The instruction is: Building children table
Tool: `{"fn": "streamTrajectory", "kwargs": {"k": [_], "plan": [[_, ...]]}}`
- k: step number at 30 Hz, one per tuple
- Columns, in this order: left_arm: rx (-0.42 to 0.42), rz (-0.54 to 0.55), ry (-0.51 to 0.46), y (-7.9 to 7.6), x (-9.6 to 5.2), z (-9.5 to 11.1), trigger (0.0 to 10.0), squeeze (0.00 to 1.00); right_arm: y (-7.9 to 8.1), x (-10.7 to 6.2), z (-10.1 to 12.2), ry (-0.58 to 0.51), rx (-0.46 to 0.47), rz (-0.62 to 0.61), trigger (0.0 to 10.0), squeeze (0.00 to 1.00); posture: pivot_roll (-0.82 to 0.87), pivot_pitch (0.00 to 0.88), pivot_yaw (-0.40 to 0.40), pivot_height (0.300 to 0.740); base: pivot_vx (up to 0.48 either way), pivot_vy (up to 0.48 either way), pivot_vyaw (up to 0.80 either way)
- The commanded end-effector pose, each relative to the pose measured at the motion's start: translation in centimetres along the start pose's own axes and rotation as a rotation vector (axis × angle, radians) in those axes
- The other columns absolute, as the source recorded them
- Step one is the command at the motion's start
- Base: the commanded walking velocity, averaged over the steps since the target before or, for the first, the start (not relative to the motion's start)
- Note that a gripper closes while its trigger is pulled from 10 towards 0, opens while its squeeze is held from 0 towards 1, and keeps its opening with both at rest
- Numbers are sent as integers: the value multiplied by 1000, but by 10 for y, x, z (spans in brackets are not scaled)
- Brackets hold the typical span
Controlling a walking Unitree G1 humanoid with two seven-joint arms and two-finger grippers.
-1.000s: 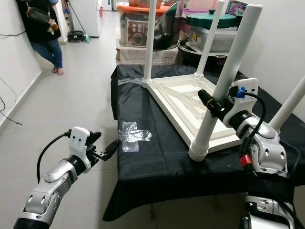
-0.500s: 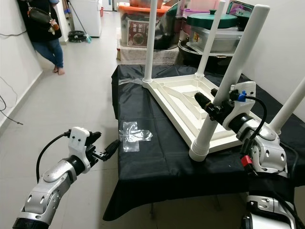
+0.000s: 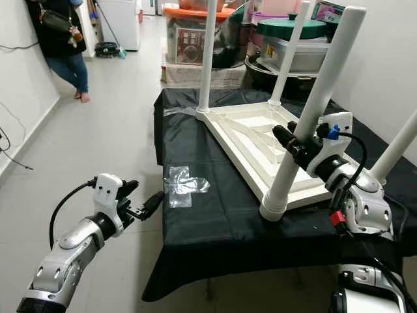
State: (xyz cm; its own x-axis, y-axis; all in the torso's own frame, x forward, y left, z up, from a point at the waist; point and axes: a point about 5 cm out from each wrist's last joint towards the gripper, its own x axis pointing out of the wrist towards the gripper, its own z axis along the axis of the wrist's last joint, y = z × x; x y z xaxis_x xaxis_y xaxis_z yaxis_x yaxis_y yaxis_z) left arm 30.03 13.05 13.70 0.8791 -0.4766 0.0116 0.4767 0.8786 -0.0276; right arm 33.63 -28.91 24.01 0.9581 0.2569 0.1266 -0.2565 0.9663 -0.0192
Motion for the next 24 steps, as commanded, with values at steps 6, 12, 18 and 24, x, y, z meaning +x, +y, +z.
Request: {"fn": "streamTrajectory", "kwargs": {"k": [6, 12, 18, 24], "plan": [[12, -7, 22, 0, -2, -2, 10000, 0, 10, 5, -13, 89, -9, -271, 0, 0, 38, 0, -54, 740, 0, 0, 0], [7, 0, 21, -1, -2, -3, 10000, 0, 33, -7, -46, 175, -6, -682, 0, 0, 36, 0, -55, 740, 0, 0, 0], [3, 12, 11, 0, -2, -1, 10000, 0, 66, -9, -56, 179, -3, -843, 0, 0, 50, 0, -67, 740, 0, 0, 0], [-1, 30, 14, 2, -4, -3, 10000, 0, 79, 0, -52, 202, -3, -898, 0, 0, 43, 0, -84, 740, 0, 0, 0]]}}
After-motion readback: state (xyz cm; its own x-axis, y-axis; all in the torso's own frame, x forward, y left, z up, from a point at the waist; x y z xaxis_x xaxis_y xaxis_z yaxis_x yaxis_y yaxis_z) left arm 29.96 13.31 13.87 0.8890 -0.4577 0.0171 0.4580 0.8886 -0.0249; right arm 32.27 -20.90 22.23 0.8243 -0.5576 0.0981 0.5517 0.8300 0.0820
